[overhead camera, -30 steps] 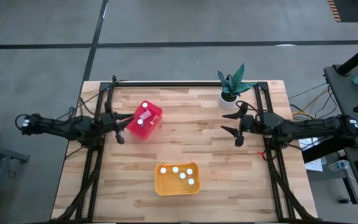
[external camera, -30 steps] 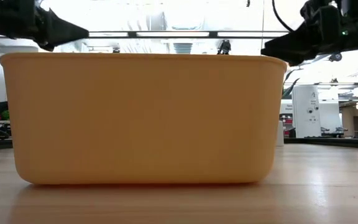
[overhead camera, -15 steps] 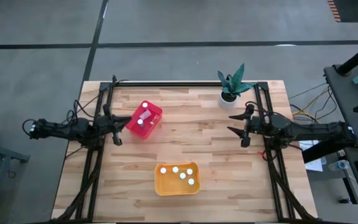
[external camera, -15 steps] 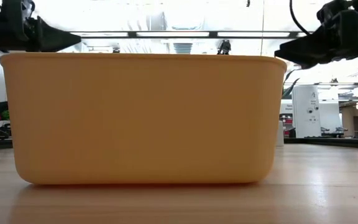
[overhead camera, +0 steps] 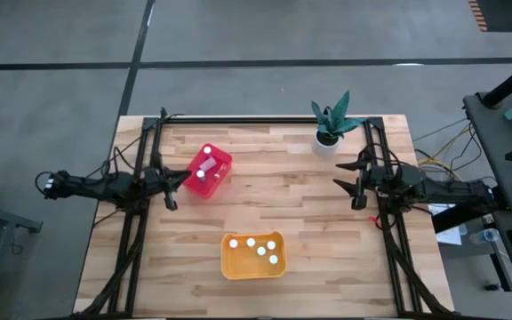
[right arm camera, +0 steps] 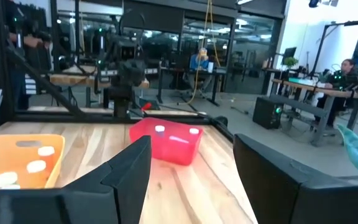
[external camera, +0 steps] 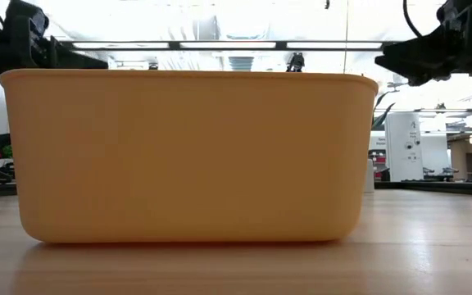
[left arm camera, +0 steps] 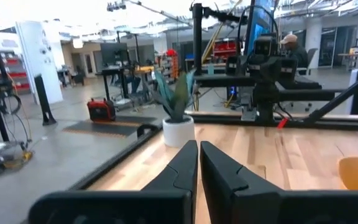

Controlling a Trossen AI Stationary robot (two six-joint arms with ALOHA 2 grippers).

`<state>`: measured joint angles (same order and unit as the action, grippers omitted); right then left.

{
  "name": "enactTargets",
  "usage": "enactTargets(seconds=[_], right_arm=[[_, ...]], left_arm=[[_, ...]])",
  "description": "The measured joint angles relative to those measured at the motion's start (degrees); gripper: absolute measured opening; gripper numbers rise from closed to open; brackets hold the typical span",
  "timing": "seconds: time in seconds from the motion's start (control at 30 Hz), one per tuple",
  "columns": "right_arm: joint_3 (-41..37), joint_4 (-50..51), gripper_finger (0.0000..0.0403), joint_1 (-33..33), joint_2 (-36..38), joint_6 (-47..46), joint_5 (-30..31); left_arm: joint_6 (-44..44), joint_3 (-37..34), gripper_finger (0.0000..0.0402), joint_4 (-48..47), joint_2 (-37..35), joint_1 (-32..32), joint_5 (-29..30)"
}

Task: Pick and place medicine bottles into bin by pill shape (circle, oval)
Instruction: Return to Home Position

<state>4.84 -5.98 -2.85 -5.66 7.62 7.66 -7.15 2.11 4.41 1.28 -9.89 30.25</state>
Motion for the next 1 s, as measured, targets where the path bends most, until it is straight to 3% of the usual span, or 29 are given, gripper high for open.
enactTargets(seconds=[0.43, 0.53, 0.7, 1.0], right_arm=[[-4.11, 1.19, 0.0195, -0.17, 5.33, -0.56, 0.93], [-4.13, 1.06, 0.0183, -0.17, 5.12, -5.65, 4.15], [-4.15, 1.22, 0.0174, -0.20, 5.10, -14.70, 4.44], [-4.17, 1.29, 0.0178, -0.20, 5.04, -14.23, 4.44]], left_arm=[[3.65, -1.66, 0.0001, 0.06, 0.98, -0.01, -1.53], [5.36, -1.66, 0.0001, 1.17, 0.77, 0.02, 1.16], [5.23, -1.69, 0.0001, 1.13, 1.14, 0.02, 1.48], [5.26, -1.73, 0.0001, 1.06, 2.38, 0.01, 1.50]])
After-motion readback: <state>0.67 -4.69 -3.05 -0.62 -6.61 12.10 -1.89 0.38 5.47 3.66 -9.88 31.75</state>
